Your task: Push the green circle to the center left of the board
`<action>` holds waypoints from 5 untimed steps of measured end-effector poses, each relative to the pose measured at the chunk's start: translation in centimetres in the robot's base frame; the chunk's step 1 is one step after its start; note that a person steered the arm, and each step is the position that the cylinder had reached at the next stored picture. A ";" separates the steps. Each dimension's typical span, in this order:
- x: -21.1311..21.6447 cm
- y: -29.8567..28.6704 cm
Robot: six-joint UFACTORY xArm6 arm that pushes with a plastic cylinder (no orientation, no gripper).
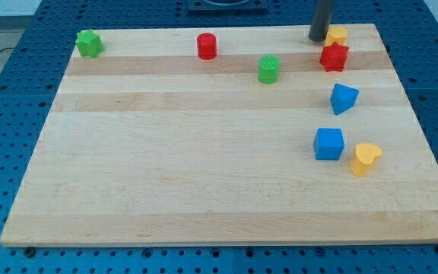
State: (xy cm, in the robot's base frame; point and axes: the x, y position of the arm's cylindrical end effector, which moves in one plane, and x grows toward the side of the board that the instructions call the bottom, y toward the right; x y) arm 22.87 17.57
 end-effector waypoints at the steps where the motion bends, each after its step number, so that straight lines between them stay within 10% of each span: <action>1: 0.0 -1.1; 5: 6.5 -3.1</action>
State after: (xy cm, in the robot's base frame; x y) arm 29.34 14.49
